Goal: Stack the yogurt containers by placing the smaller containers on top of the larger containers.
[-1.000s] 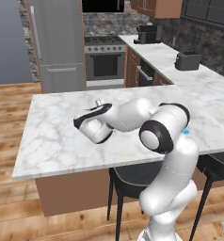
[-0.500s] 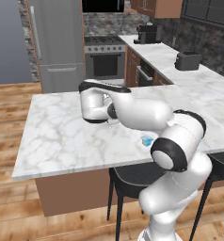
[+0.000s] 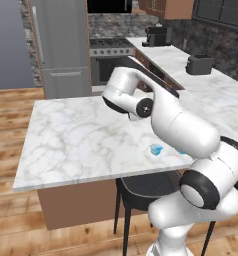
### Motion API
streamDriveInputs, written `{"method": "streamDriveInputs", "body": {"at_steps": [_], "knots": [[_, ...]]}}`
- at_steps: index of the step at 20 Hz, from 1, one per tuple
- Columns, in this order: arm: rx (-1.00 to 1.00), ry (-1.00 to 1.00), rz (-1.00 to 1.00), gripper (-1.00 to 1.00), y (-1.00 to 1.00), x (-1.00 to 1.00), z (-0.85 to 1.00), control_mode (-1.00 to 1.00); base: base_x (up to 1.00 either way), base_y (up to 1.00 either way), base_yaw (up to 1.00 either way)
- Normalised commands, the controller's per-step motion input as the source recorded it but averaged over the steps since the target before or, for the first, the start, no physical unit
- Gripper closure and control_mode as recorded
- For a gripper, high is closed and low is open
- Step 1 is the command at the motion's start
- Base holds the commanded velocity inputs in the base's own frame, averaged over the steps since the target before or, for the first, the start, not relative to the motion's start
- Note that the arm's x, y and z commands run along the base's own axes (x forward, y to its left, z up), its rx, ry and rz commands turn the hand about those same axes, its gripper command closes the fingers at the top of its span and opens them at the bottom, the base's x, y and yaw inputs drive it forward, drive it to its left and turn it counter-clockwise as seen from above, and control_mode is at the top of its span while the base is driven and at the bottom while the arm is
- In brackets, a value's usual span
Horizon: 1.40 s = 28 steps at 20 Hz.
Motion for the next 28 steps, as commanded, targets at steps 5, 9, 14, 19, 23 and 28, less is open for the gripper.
{"method": "streamDriveInputs", "body": {"at_steps": [5,9,14,19,23,28], "knots": [[-0.05,-0.09,-0.15,1.00,0.00,-0.71,0.74,-1.00,0.00,0.00,0.00],[-0.02,-0.02,-0.14,1.00,-0.01,-0.71,0.62,-1.00,0.00,0.00,0.00],[0.00,0.00,-0.05,1.00,-0.10,-0.72,0.71,-1.00,0.00,0.00,0.00],[0.00,0.00,-0.02,1.00,-0.18,-0.84,0.80,-1.00,0.00,0.00,0.00],[0.00,0.04,-0.02,1.00,-0.29,-0.82,0.68,-1.00,0.00,0.00,0.00],[0.00,0.15,-0.03,1.00,-0.61,-0.85,0.61,-1.00,0.00,0.00,0.00]]}}
